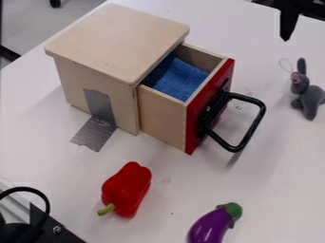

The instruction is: Close the drawer

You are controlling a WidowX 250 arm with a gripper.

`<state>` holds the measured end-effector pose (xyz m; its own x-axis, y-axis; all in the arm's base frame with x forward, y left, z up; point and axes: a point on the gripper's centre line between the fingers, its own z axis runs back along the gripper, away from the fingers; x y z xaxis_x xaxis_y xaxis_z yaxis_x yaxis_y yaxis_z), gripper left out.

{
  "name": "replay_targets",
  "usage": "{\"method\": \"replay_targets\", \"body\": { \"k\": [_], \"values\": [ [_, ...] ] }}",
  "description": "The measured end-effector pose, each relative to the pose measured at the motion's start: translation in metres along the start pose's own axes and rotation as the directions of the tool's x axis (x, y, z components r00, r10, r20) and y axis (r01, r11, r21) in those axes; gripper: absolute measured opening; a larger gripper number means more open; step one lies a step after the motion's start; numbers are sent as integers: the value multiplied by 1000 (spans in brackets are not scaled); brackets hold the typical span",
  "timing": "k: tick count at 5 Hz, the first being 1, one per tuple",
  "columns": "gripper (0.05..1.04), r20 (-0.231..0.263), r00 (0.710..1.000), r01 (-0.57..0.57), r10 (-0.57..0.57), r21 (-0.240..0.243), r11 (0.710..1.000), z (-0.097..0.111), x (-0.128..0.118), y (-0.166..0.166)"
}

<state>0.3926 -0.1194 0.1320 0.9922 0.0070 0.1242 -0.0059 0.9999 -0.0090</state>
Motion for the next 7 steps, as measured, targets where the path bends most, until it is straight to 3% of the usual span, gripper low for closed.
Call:
{"method": "replay_targets", "body": {
  "k": [1, 2, 3, 5, 7],
  "values": [
    [998, -45, 999, 2, -1, 15, 1000, -16, -5, 1],
    [998, -124, 992, 15, -10, 39, 999, -47, -32, 12],
    [998, -111, 994, 23, -19, 40, 999, -42, -54, 21],
    [998, -145, 989, 56, -40, 110, 992, -65, -95, 44],
    [949, -114, 993, 47, -33, 121, 992, -80, -98, 46]
  ]
}}
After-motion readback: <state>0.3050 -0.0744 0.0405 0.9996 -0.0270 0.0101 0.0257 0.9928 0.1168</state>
